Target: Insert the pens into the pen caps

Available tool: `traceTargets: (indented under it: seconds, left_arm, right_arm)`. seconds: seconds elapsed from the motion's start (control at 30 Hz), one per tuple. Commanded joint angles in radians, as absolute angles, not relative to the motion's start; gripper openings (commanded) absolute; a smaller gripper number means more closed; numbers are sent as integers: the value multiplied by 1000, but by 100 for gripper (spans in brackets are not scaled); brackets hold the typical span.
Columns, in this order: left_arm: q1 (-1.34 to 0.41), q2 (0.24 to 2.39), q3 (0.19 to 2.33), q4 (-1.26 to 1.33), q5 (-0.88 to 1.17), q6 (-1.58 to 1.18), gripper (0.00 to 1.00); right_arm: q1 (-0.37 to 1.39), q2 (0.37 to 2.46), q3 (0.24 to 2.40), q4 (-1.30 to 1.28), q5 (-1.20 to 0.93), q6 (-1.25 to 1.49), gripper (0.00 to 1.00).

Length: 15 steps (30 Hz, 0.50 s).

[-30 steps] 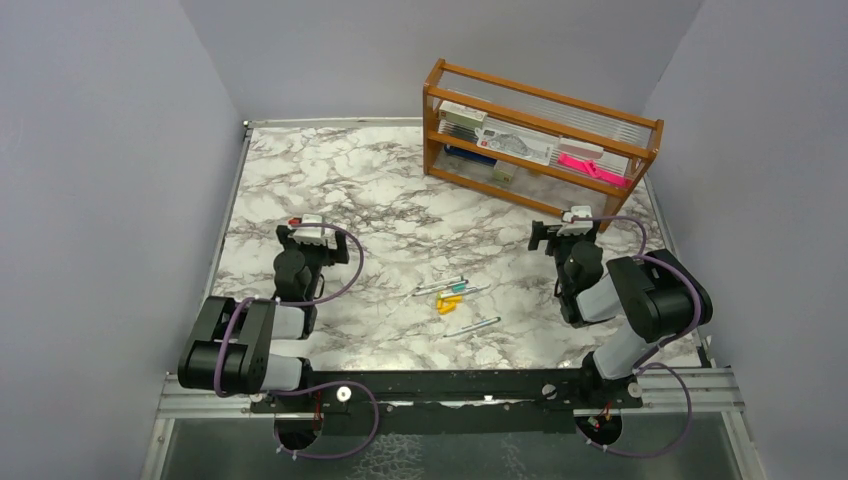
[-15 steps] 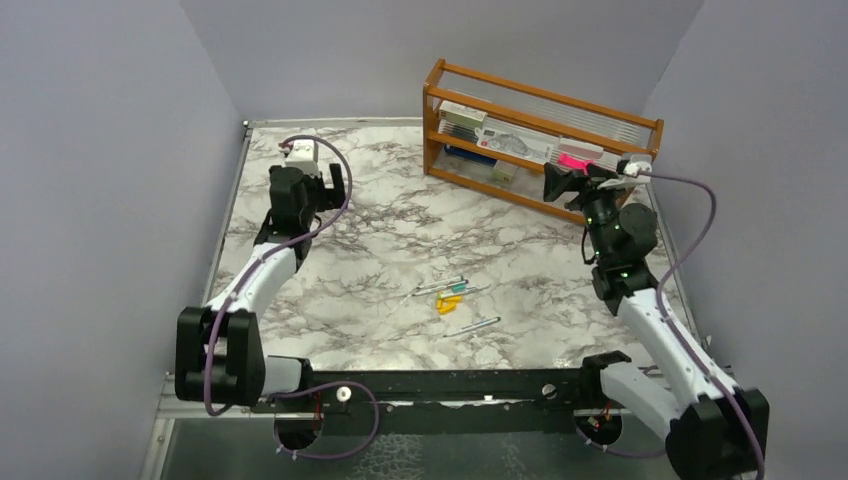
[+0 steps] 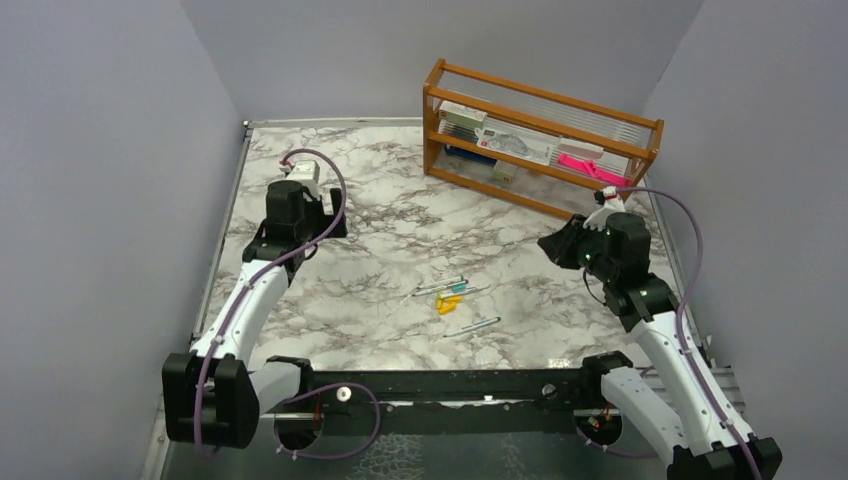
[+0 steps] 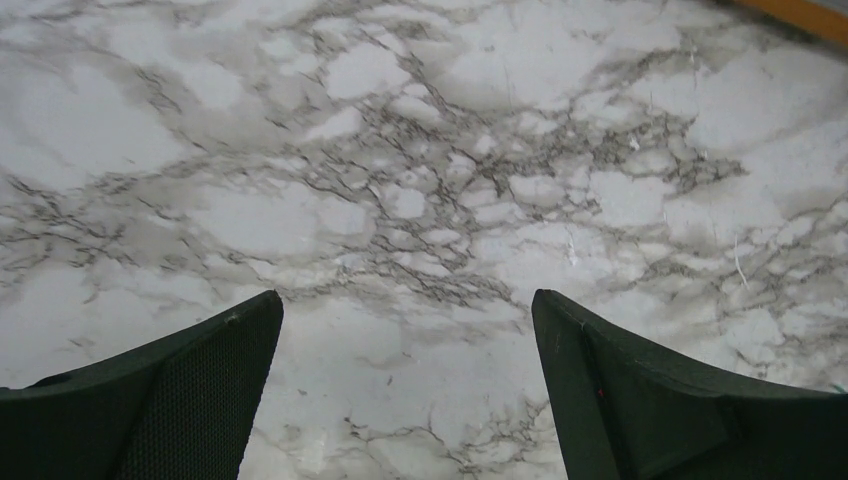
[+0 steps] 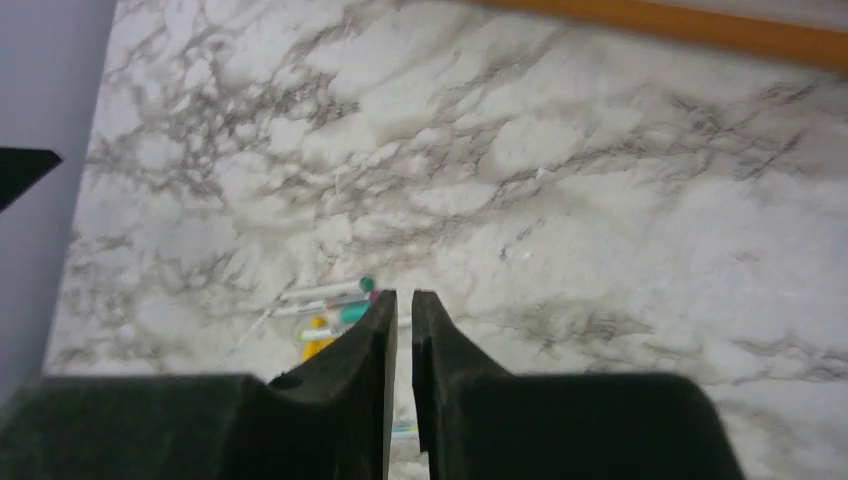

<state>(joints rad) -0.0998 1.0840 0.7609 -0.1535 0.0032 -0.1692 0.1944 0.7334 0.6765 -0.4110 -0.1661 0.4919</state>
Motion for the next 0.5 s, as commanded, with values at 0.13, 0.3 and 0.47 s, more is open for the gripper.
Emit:
traceTargets:
  seconds: [0.13,0.3,0.47]
  left_arm:
    - [-164,1057,760,-320,173,-175,99]
    - [-167,1046,721,-342,206,-656,96]
    - [-170,1083,762,-342,179,-690,84]
  right_arm:
    - [193,830,728,-631,-306,366,56]
    - [195,917,844,-833,-346,249,72]
    - [238,962,863,-919,-323,203,75]
